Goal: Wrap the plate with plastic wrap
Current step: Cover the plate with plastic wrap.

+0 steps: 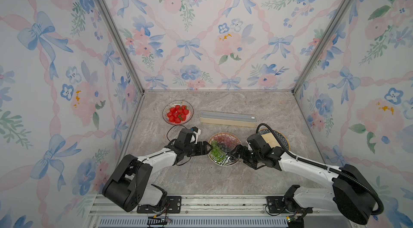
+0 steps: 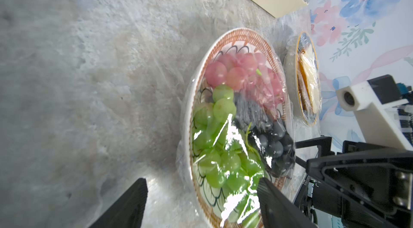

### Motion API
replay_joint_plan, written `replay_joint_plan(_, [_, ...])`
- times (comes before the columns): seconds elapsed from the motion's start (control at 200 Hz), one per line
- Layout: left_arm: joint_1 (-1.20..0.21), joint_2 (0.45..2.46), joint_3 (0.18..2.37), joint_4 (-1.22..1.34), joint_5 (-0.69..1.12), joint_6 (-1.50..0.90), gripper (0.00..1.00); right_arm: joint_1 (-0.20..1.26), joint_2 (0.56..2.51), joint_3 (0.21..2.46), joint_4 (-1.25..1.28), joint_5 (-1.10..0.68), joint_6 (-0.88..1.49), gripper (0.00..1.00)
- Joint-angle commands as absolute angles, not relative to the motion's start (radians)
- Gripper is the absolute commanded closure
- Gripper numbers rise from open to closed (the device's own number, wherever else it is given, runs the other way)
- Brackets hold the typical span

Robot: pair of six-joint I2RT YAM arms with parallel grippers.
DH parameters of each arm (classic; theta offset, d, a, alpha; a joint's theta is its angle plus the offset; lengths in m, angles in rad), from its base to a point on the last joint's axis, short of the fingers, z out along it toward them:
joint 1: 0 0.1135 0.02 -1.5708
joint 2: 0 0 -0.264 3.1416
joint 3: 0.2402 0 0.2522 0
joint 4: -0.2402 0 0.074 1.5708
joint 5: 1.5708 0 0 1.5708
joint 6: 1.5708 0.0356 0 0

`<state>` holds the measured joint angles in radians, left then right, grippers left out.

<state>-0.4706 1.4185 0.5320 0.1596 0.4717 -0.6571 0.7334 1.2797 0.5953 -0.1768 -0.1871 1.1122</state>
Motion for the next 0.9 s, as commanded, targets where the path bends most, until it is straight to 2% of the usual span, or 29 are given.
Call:
replay_joint_plan(0.0, [-0.472,1.470,0.581,0.166,0.521,-0.596,0.20,0.760,1.338,0.585,-0.046,-0.192,1.172,0.03])
replay_joint_plan(0.285, [-0.516,1.524,0.632,0.179,0.554,-0.575,0.21,0.736,1.421,0.636,0.050,-0.183,1.141,0.03])
replay_joint_plan(0.515, [-0.548,1.538,0.640,0.194,0.558,-0.586,0.21,0.683,1.405,0.622,0.139,-0.174,1.108,0.03])
replay_joint_plan(0.71, [-0.560,1.529,0.637,0.202,0.549,-0.607,0.21,0.684,1.322,0.632,-0.170,-0.119,1.045,0.03])
replay_joint_plan(0.895, [-0.605,1.536,0.643,0.211,0.551,-0.632,0.21,0.691,1.170,0.703,-0.507,0.029,0.904,0.03])
